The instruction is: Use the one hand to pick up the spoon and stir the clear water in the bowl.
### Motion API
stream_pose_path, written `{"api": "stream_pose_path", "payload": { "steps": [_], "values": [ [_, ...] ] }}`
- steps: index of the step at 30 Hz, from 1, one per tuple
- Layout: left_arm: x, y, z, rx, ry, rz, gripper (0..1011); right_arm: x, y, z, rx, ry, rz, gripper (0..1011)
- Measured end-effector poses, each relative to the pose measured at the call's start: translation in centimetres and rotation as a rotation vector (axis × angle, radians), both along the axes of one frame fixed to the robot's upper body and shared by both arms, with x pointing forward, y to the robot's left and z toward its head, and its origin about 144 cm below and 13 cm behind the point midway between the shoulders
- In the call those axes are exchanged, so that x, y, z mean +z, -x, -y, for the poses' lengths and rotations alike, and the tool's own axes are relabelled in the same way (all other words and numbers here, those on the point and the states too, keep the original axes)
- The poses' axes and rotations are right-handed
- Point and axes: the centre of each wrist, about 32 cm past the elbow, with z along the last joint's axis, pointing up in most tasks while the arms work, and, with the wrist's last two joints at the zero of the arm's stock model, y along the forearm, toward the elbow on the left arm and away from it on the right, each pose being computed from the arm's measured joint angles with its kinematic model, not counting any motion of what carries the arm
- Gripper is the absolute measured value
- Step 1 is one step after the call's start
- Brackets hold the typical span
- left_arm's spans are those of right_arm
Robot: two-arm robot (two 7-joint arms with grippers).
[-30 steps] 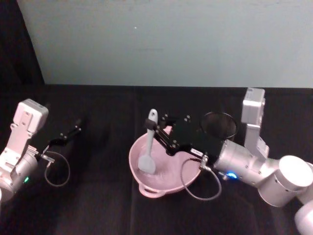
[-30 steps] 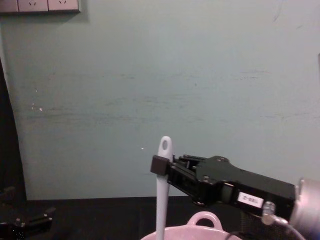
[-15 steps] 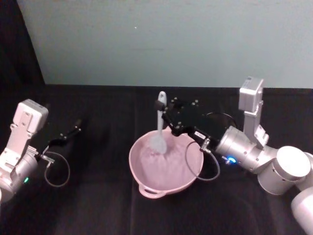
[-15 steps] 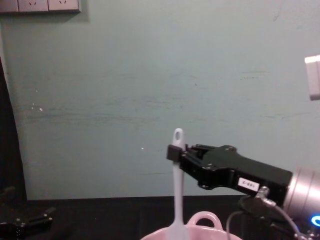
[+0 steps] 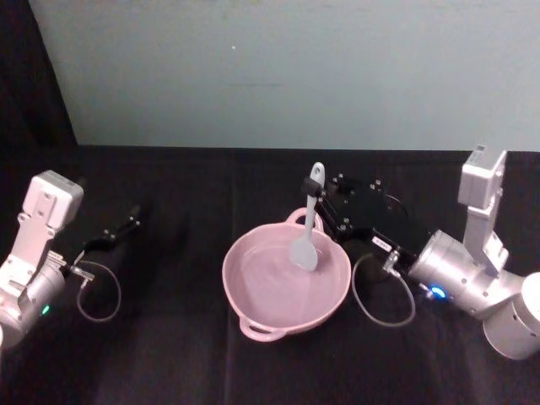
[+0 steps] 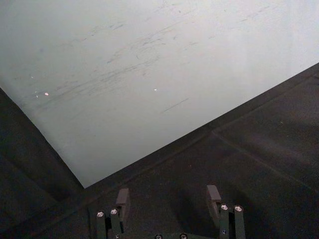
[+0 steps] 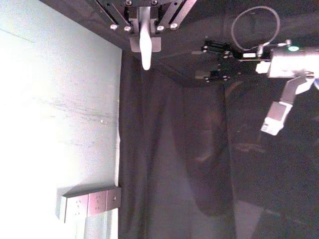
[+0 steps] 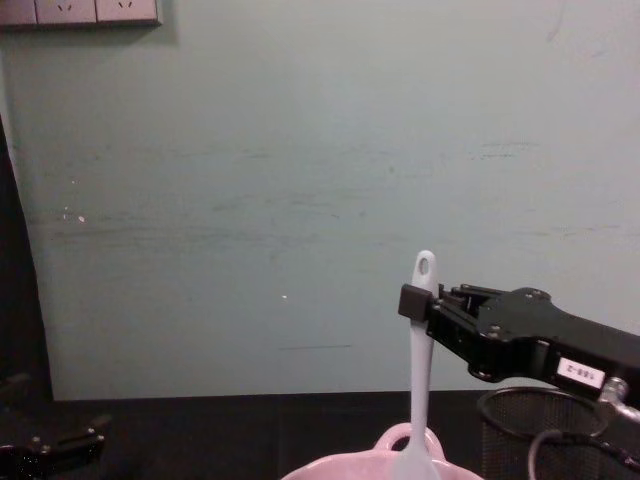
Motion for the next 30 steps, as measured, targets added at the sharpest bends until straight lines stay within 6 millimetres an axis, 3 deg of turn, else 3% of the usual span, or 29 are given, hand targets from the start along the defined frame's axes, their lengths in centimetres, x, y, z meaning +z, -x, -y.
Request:
{"api": "stream_pose_path", "payload": {
  "steps": [6, 12, 21, 30],
  "values": [
    [0.0, 0.0, 0.0, 0.0, 0.0, 0.0, 1005, -0.3, 1.6, -0.1, 0.022, -0.015, -0.019, 124],
    [0.0, 0.0, 0.0, 0.0, 0.0, 0.0, 1005, -1.0, 1.9, -1.8, 0.085, -0.04, -0.042, 124],
    [0.0, 0.0, 0.0, 0.0, 0.0, 0.0, 1005, -2.0, -0.8, -4.5, 0.116, -0.067, -0.04, 124],
    [0.0, 0.0, 0.0, 0.0, 0.0, 0.0, 1005, -1.9, -2.7, -3.7, 0.036, -0.041, 0.008, 124]
  ]
}}
